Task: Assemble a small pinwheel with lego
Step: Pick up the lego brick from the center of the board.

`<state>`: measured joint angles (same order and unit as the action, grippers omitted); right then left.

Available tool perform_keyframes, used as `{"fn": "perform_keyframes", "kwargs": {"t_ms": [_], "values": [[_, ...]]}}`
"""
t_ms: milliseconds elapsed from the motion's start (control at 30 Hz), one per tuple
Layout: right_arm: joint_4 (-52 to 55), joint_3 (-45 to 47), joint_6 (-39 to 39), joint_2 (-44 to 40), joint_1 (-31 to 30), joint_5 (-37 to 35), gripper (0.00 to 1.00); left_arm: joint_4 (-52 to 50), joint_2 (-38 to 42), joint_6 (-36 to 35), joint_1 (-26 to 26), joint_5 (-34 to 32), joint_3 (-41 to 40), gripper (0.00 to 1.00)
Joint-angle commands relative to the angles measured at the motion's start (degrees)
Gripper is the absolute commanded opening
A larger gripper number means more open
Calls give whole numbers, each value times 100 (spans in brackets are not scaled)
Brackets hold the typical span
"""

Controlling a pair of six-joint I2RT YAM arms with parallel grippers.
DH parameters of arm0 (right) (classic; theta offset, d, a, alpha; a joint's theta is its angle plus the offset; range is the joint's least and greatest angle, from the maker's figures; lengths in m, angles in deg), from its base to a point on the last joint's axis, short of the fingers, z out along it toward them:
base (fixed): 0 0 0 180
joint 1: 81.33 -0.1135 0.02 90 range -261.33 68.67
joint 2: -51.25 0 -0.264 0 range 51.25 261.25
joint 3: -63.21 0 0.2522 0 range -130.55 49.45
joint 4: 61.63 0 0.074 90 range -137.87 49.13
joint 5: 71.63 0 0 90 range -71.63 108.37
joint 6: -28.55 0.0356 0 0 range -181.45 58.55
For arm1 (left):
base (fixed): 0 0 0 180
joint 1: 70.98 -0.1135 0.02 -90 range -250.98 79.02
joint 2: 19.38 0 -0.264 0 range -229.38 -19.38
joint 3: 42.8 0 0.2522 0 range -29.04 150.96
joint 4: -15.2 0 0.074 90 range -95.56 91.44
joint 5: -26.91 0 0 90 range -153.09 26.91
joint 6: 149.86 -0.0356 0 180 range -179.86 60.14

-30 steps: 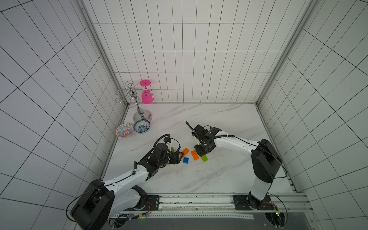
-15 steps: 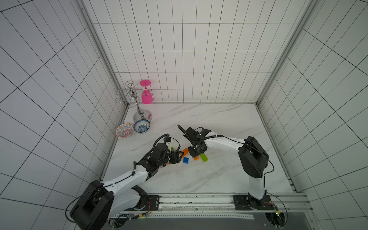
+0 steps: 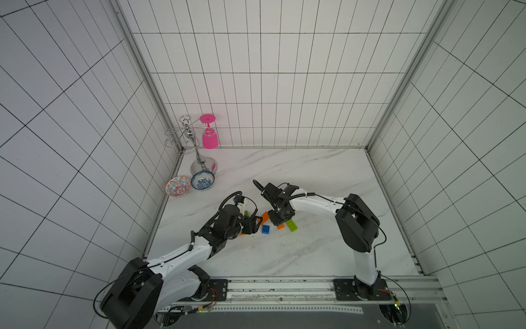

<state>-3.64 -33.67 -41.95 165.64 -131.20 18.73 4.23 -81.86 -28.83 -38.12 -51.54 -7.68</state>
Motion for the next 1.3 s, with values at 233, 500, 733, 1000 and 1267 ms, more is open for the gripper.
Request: {"fn": "perform_keyframes", "kwargs": {"t_ms": [233,500,733,1000,1267], "values": [[286,-389,53,279,12,-162,32,-25,95,-20,2,-144,-60,72],[360,-467,69,205,4,-256,33,-92,163,-26,7,-196,-60,72],[395,-536,86,98,-23,-252,41,-116,210,-26,1,-210,-68,72],[396,-625,128,281,-23,-283,41,-129,212,-26,2,-232,-52,72],[402,-636,150,374,-23,-369,39,-134,175,-42,-6,-223,-29,72]]}}
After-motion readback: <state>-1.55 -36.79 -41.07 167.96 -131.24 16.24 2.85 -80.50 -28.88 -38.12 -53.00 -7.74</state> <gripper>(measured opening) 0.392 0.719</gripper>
